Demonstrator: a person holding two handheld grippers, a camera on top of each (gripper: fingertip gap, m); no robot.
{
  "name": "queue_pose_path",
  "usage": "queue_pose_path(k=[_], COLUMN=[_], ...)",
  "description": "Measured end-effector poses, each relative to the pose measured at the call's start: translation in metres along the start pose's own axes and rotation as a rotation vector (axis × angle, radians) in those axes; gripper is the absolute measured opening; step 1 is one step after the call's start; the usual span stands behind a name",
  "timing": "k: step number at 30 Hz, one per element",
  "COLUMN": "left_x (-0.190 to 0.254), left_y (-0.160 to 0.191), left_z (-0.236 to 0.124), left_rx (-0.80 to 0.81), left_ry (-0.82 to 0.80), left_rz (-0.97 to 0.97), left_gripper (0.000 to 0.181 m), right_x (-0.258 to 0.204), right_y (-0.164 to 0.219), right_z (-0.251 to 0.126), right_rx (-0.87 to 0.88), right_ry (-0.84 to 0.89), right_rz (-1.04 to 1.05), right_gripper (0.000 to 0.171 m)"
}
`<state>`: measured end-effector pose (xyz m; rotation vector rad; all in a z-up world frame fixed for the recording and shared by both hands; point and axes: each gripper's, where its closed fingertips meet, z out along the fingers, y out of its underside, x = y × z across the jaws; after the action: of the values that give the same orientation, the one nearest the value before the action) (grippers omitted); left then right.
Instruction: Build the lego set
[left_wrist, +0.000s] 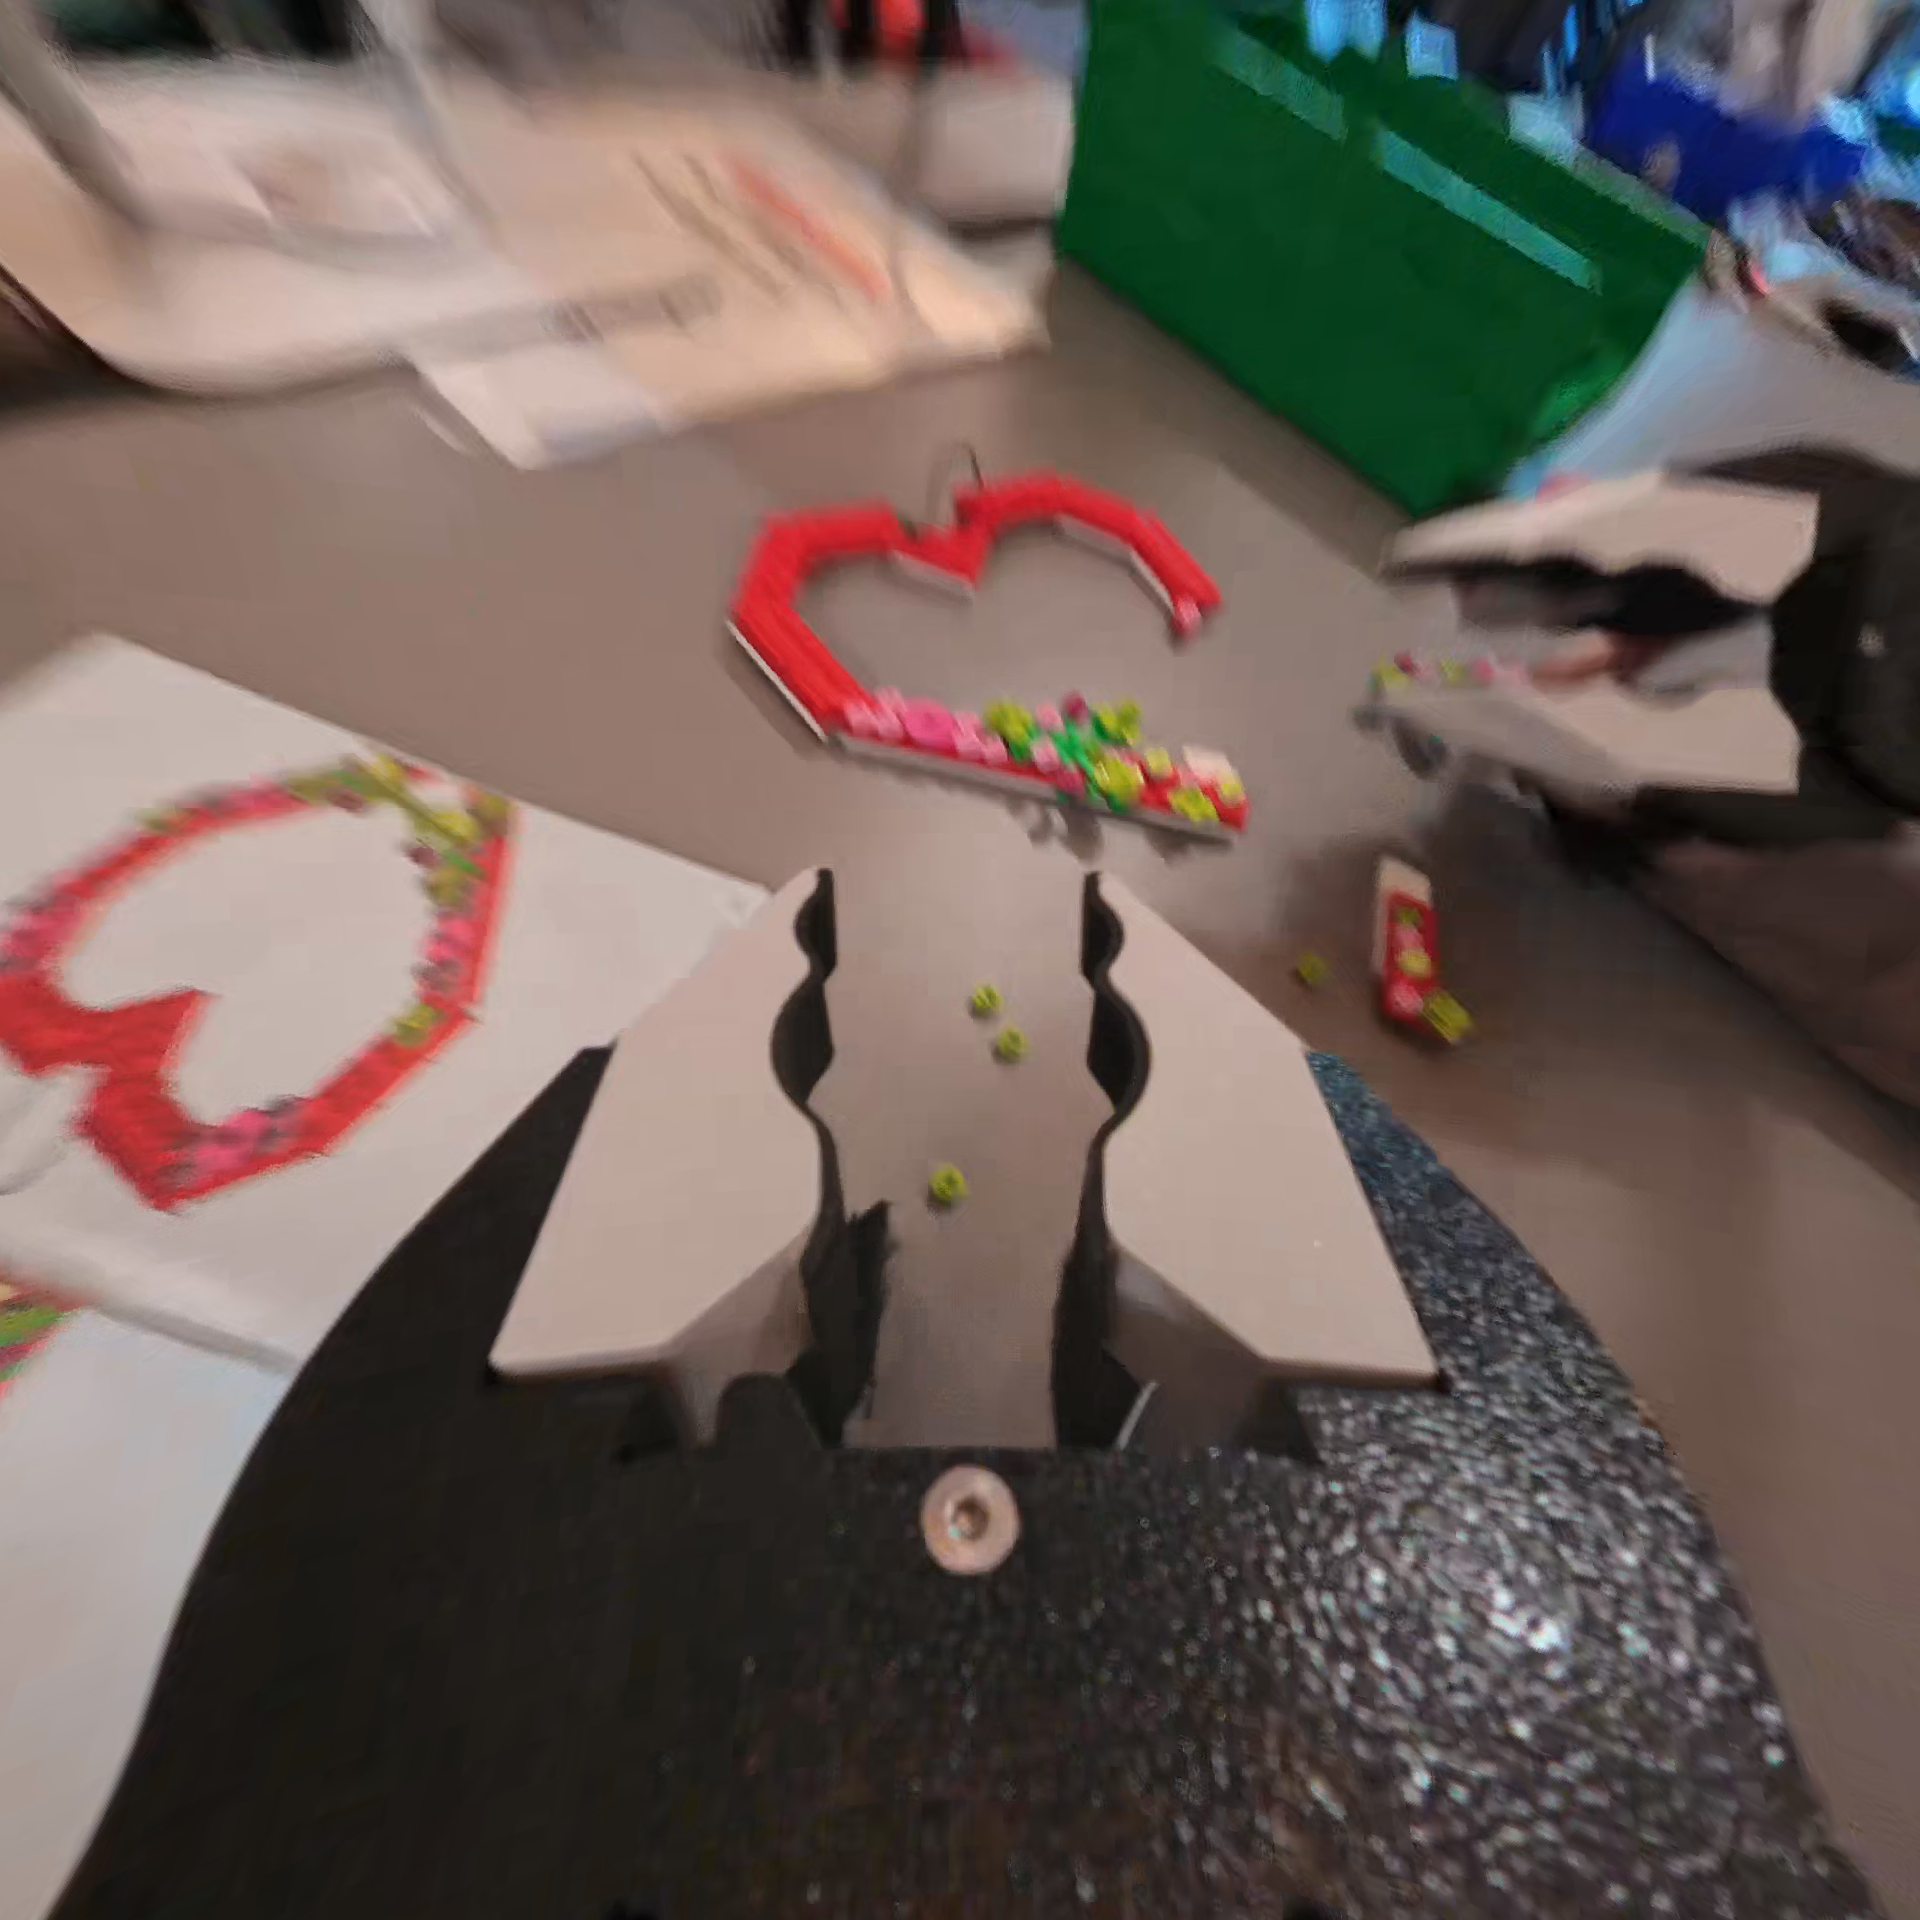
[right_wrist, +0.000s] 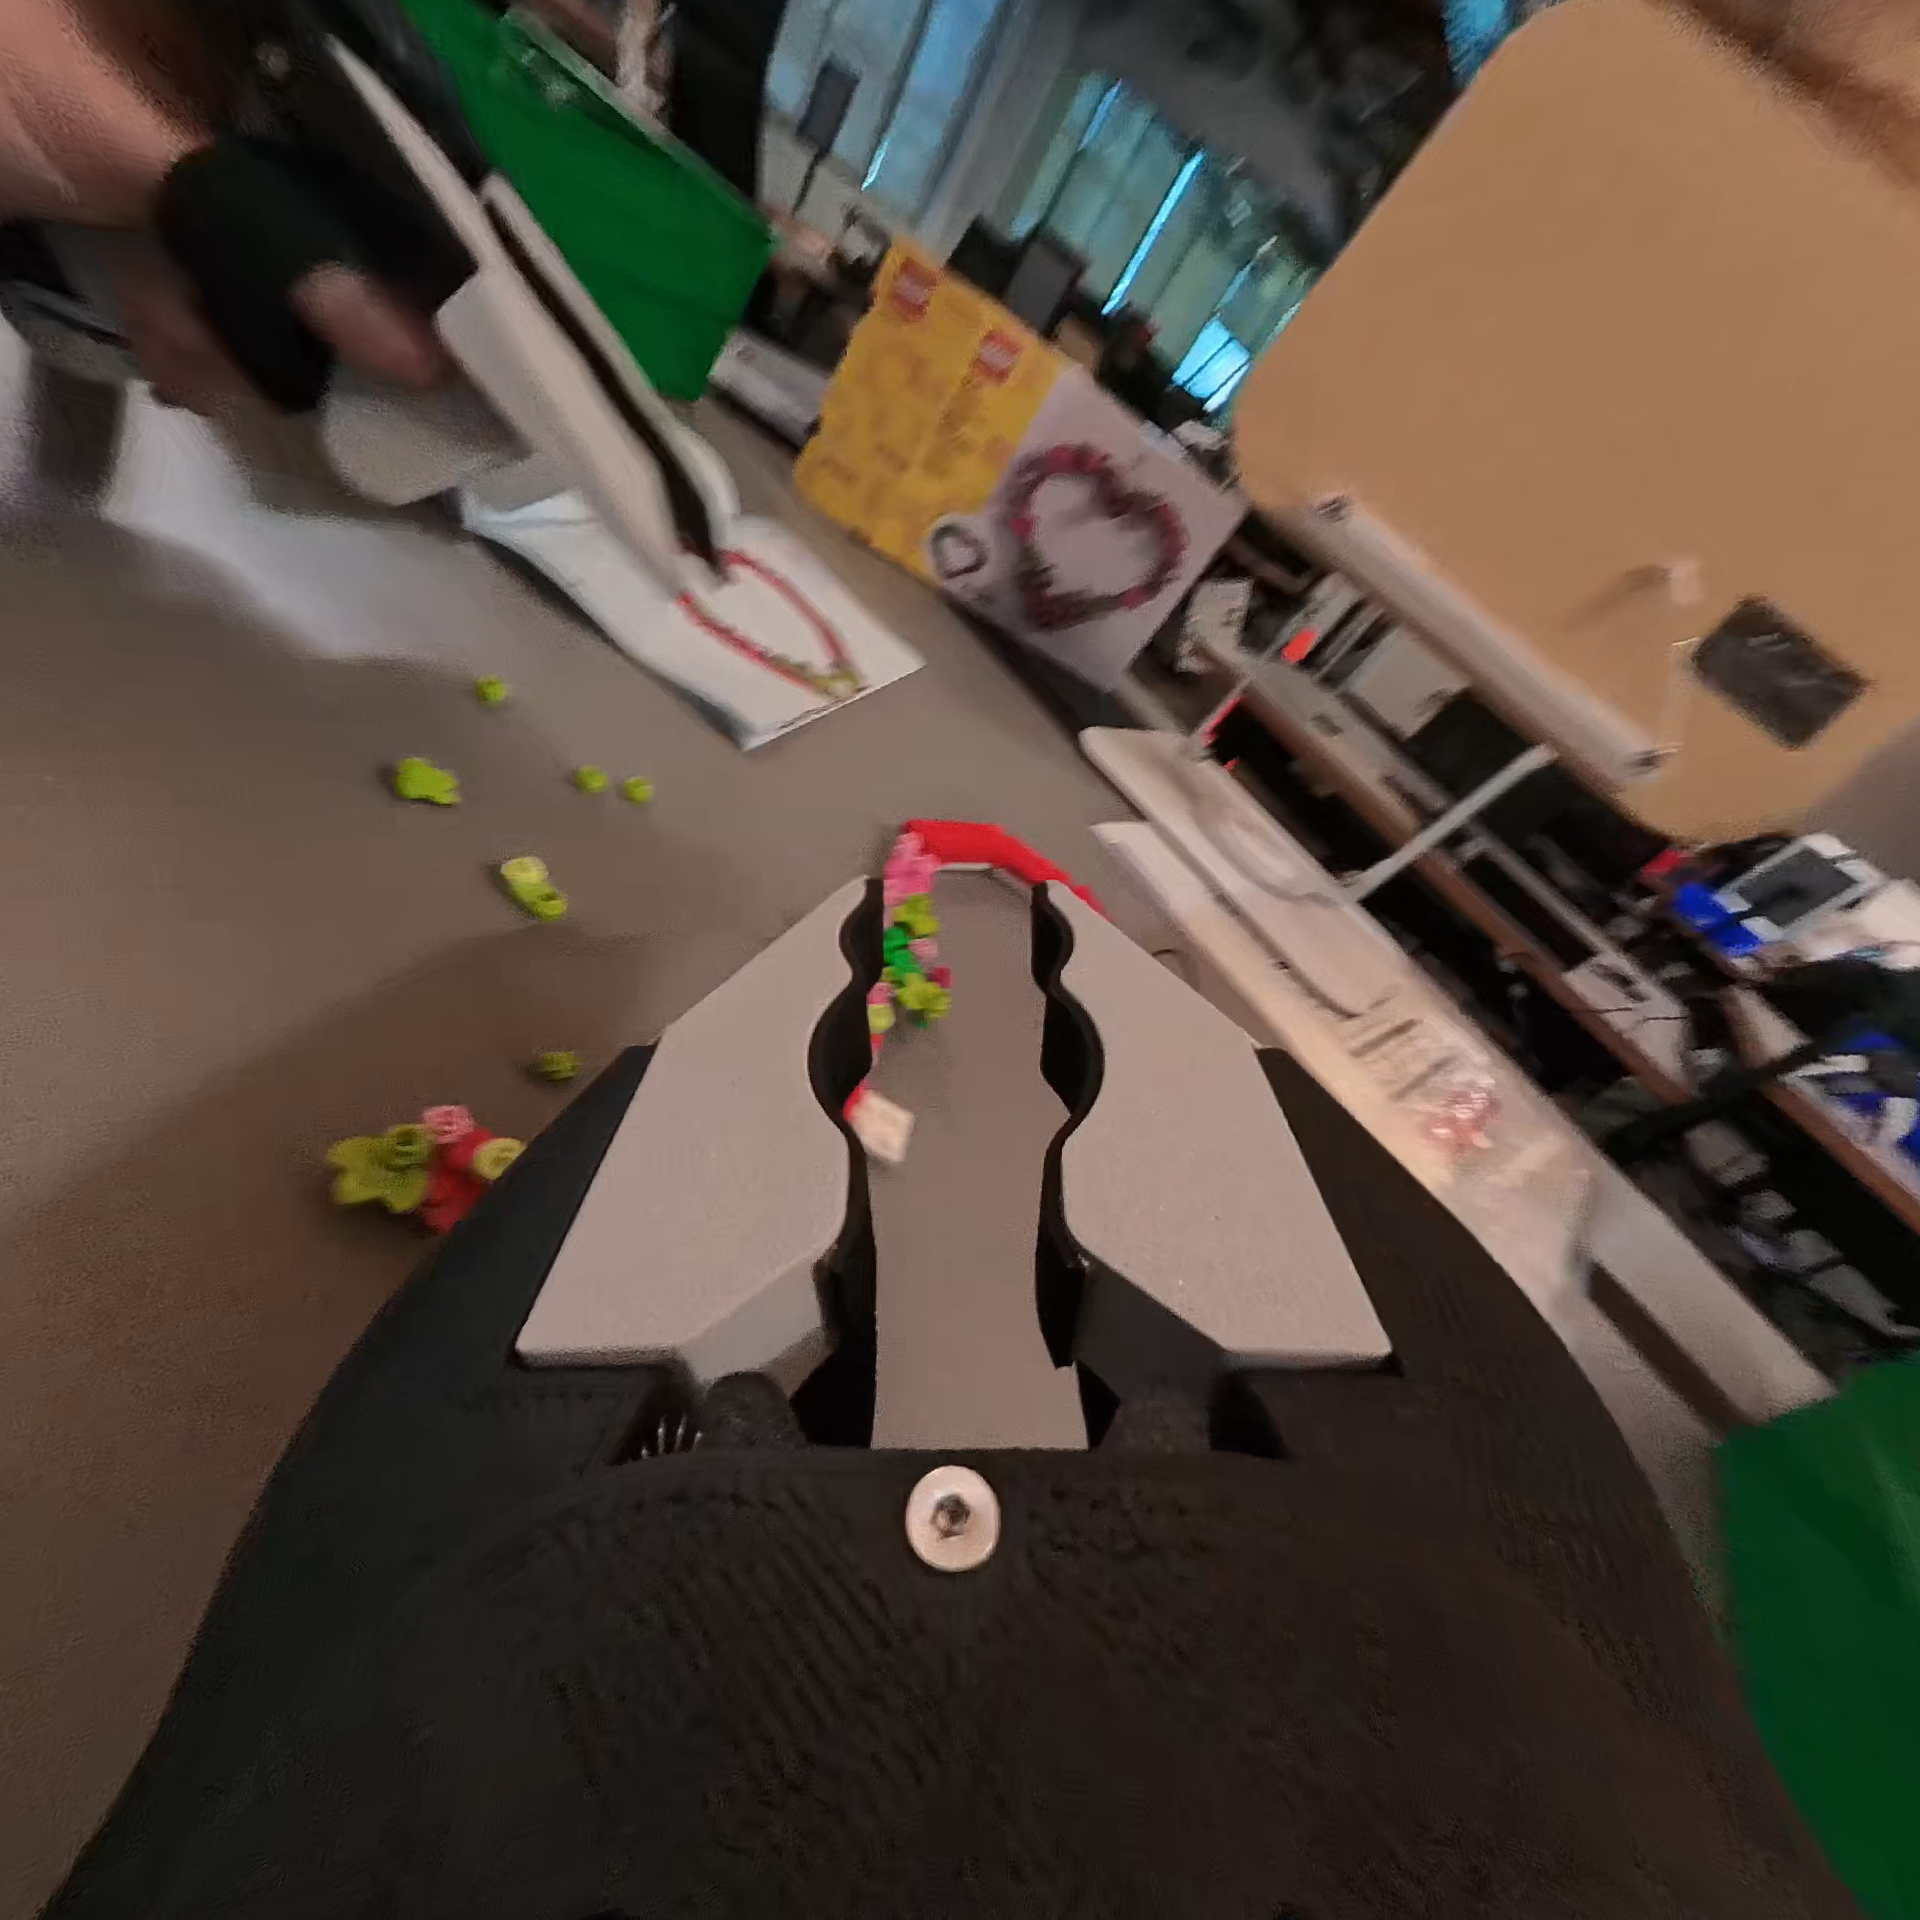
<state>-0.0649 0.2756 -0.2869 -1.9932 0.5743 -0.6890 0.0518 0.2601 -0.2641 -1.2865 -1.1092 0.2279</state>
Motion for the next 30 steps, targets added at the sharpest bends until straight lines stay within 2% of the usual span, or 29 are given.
queue_pose_path(k=[4,6,8,10,13,15,20,26,30], left_x=[0.006,0.021,0.036,0.060,0.102,0.119,0.122,0.120,0.118], left_y=[-0.026,-0.040,-0.047,-0.039,-0.018,-0.014,-0.017,-0.019,-0.023], left_z=[-0.020,-0.036,-0.054,-0.057,-0.041,-0.038,-0.043,-0.044,-0.049], left_rx=[0.335,0.462,0.574,0.627,0.580,0.600,0.631,0.638,0.663], left_ry=[-0.191,-0.240,-0.303,-0.270,-0.178,-0.157,-0.144,-0.137,-0.153], left_rz=[0.311,0.514,0.692,0.773,0.925,1.010,1.004,0.994,0.982], left_gripper=[0.049,0.047,0.033,0.025,0.032,0.030,0.028,0.025,0.023], right_x=[-0.026,-0.028,-0.028,-0.028,-0.030,-0.031,-0.034,-0.036,-0.037], right_y=[0.000,0.000,0.006,0.014,0.030,0.040,0.052,0.053,0.053], right_z=[0.018,0.031,0.046,0.059,0.076,0.083,0.094,0.096,0.094], right_rx=[-0.102,-0.178,-0.281,-0.370,-0.512,-0.582,-0.679,-0.723,-0.717], right_ry=[-0.109,-0.128,-0.150,-0.171,-0.225,-0.241,-0.249,-0.264,-0.291], right_rz=[0.084,0.152,0.212,0.244,0.305,0.320,0.378,0.480,0.449], right_gripper=[0.032,0.035,0.038,0.039,0.045,0.047,0.048,0.034,0.019])
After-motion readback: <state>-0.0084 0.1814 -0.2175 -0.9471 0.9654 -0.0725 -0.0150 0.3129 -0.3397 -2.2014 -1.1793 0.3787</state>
